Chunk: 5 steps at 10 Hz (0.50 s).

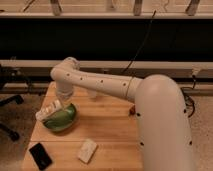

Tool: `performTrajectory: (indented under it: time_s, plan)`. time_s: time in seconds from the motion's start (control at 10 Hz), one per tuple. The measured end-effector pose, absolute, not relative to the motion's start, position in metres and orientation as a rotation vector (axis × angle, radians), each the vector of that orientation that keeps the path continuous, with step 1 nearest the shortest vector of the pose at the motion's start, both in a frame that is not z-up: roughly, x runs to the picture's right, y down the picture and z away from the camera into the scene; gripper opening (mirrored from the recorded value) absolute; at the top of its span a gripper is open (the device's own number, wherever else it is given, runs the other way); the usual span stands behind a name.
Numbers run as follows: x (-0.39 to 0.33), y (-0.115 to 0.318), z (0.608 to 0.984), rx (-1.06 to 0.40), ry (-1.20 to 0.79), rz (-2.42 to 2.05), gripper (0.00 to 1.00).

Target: Place the bottle in the ceramic bowl

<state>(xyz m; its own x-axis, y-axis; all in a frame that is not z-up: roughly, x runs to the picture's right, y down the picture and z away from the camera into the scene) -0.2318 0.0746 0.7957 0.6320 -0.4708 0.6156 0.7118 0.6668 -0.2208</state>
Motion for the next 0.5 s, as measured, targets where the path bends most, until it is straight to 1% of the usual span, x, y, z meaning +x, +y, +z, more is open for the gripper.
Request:
performTrajectory:
  time_s: [0.4, 0.5]
  plan:
    - [-0.2319, 0.0722, 0.7919, -0.478, -0.576, -0.711, 0.8]
    - [-0.2284, 0.0679, 0.7896, -0.485, -0.599, -0.685, 0.78]
